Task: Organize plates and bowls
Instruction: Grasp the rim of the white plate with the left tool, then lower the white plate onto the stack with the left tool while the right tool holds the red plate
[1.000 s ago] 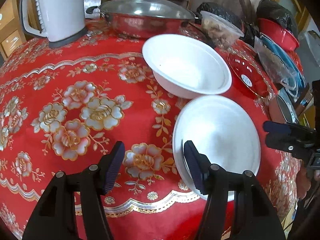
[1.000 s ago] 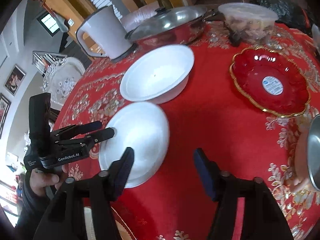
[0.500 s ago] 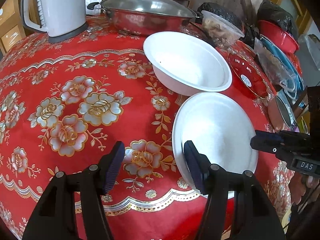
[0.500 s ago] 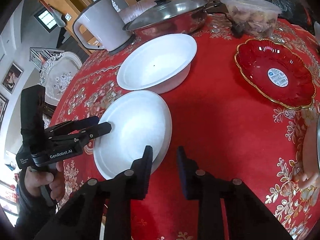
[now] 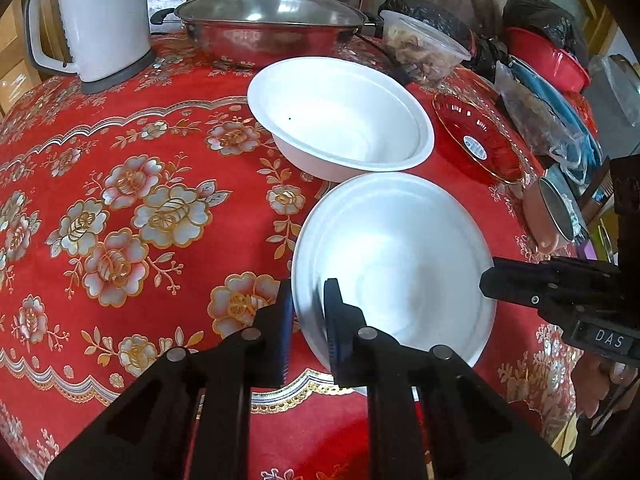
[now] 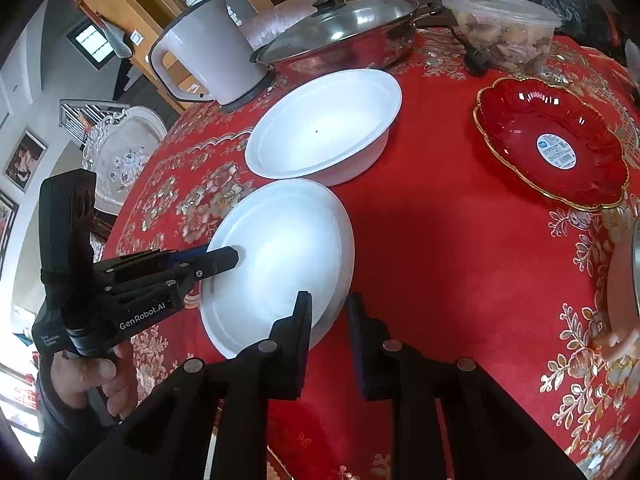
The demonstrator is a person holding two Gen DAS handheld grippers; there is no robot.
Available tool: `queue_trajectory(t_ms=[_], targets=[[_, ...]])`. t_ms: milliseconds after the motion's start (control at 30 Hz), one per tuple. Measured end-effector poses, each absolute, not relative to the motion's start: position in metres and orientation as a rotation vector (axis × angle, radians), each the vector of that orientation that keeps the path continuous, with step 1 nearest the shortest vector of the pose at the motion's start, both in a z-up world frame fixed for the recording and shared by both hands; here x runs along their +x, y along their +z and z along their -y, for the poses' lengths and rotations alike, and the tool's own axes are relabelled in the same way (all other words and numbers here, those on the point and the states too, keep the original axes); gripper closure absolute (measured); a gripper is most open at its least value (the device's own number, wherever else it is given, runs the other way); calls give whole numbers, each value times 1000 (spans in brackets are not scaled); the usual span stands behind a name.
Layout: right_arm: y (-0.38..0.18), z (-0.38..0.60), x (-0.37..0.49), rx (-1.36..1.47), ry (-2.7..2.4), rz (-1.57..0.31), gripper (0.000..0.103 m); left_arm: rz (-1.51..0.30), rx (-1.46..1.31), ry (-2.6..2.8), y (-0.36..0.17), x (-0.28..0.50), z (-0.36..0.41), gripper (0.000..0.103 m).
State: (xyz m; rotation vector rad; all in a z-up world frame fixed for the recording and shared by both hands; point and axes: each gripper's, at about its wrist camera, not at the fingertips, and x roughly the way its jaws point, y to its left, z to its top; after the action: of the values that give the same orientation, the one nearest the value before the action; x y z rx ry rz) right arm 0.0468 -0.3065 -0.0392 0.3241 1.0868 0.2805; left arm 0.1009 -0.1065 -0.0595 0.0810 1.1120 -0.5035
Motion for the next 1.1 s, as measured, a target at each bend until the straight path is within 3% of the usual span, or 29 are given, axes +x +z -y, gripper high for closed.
queue_trajectory(t_ms=[1100], targets=[[49,287,-29,259,286,-975,84,-989,104,-538,18,36,91,91]])
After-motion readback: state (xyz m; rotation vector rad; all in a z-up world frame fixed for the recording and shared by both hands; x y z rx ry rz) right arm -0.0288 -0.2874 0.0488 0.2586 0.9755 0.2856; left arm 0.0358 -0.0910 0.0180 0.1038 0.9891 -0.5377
